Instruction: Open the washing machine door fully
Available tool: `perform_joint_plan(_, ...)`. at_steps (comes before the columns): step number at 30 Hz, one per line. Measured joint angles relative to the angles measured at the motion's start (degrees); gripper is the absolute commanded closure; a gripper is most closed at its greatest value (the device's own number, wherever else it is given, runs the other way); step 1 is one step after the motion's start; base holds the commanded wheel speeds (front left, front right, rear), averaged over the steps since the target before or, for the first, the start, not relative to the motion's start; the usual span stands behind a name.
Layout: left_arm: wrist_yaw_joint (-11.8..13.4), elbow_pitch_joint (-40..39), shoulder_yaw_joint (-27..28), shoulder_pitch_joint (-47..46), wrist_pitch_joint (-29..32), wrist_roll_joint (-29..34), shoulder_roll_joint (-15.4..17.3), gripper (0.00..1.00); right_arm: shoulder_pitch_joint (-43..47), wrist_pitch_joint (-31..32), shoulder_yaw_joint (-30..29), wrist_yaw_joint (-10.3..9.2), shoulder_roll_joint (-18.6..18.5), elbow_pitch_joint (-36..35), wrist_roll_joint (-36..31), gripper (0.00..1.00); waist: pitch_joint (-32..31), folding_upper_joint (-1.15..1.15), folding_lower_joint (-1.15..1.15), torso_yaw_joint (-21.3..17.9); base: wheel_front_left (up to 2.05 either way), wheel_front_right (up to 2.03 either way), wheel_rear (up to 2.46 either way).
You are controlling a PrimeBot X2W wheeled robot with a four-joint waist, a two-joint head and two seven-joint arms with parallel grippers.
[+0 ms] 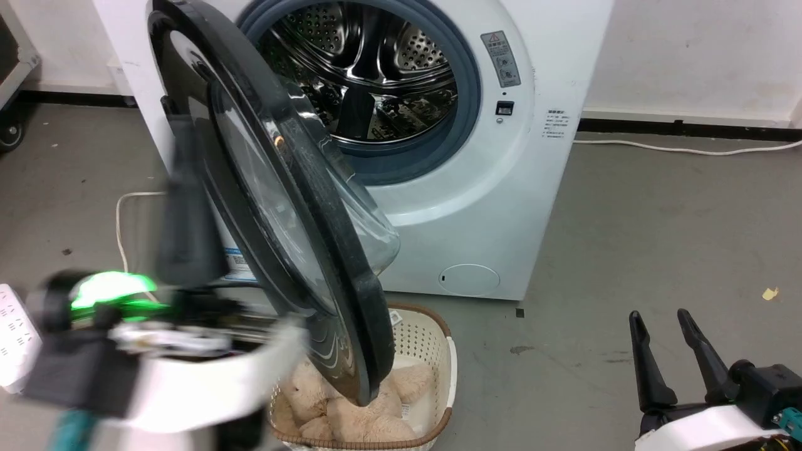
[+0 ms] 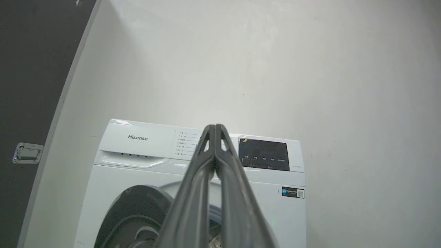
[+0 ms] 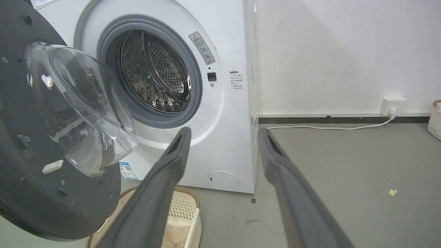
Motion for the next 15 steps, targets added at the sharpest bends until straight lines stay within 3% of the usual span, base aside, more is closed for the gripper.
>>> perform_joint_plan(9, 0.5, 5.6, -18.9, 0.6, 7.3, -2.8, -0.1, 1.00, -0.2, -0.1, 0.5, 0.00, 0.0, 0.6, 0.5, 0.00, 0.6, 0.00, 0.00, -1.0, 0.00, 0.00, 0.00)
perform_joint_plan(15, 2.8, 15.5, -26.6, 1.8, 8.6, -4.9, -0.2, 1.00, -0.2, -0.2, 1.1, 0.00, 0.0, 1.2, 0.5, 0.00, 1.4, 0.00, 0.00, -1.3, 0.00, 0.00, 0.00)
